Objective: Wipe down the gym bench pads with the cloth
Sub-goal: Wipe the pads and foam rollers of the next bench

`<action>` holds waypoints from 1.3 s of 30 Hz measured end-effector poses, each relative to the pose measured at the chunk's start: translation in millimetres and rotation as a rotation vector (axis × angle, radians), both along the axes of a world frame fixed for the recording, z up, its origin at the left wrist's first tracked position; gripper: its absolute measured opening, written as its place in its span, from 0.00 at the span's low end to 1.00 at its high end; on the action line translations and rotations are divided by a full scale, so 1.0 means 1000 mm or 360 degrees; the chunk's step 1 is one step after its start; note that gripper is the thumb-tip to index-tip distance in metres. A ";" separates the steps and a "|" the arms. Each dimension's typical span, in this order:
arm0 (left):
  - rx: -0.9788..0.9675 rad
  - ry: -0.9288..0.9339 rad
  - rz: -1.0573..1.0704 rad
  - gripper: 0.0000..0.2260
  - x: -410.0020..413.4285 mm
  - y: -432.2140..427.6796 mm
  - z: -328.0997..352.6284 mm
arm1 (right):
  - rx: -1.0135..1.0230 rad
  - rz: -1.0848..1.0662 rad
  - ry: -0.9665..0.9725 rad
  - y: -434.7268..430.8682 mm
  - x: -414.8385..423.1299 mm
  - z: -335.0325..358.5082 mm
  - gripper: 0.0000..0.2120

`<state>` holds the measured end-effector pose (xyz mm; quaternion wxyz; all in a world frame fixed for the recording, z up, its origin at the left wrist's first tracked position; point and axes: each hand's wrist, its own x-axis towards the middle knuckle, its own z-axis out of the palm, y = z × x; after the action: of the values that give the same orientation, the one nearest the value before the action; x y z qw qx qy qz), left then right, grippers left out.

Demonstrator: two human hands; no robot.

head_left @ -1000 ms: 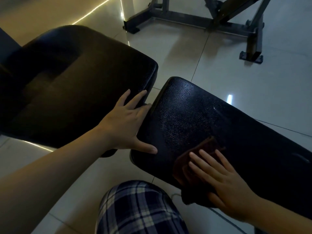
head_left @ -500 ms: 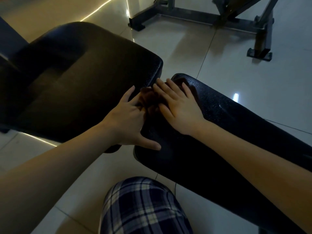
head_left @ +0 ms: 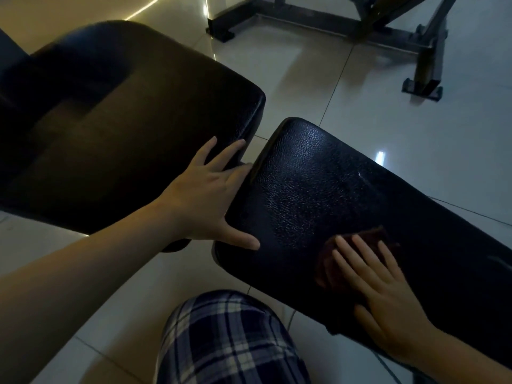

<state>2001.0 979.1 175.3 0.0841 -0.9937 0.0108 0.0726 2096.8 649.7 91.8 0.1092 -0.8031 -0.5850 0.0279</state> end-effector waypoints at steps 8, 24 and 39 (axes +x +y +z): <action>-0.0183 -0.0136 -0.0075 0.53 -0.001 0.002 -0.003 | 0.0055 0.0131 0.0065 0.159 0.007 0.051 0.31; -0.0086 -0.0090 -0.0017 0.59 -0.001 0.004 -0.005 | -0.0108 0.0416 -0.0131 -0.008 0.021 0.000 0.27; -0.0055 -0.0446 0.0416 0.30 -0.002 -0.001 -0.010 | 0.0226 -0.0337 0.0120 0.138 -0.061 0.035 0.29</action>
<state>1998.7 977.8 165.5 0.0575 -0.9884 -0.1291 -0.0564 2036.1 788.1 127.1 0.1900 -0.8491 -0.4929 0.0050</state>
